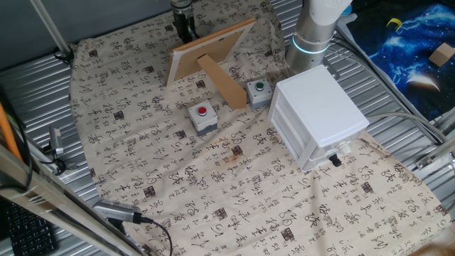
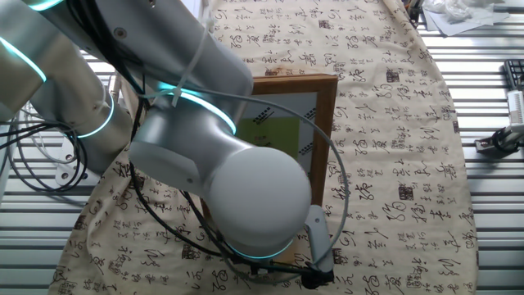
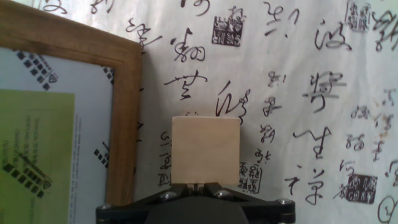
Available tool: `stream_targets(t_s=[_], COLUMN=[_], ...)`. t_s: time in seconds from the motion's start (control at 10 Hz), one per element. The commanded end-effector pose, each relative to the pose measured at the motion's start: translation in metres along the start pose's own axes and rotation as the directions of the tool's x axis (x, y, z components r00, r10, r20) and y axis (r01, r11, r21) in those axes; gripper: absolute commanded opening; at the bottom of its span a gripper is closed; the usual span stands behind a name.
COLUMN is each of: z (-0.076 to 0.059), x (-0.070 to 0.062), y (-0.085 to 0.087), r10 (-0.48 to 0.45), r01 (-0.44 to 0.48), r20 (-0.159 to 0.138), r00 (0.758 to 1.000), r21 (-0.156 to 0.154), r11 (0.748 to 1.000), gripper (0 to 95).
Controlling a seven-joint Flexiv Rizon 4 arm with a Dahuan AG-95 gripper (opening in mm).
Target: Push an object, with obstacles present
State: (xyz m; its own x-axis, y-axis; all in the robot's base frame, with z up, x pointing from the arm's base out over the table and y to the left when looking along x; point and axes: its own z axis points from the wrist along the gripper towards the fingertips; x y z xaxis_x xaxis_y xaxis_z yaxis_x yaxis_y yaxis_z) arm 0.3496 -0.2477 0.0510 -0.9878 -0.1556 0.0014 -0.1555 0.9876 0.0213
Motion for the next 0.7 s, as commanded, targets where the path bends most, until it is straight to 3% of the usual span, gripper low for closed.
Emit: stream_targets(t_s=[0.1, 0.7], z=[-0.0001, -0.0001], x=[-0.0004, -0.0004], y=[-0.0001, -0.0001], r10=[0.005, 0.040], r01=[-0.005, -0.040], r20=[0.004, 0.007], r00=[1.000, 0.999], r21=[-0.001, 0.017], r11=[1.000, 0.999], gripper=[0.0, 0.0])
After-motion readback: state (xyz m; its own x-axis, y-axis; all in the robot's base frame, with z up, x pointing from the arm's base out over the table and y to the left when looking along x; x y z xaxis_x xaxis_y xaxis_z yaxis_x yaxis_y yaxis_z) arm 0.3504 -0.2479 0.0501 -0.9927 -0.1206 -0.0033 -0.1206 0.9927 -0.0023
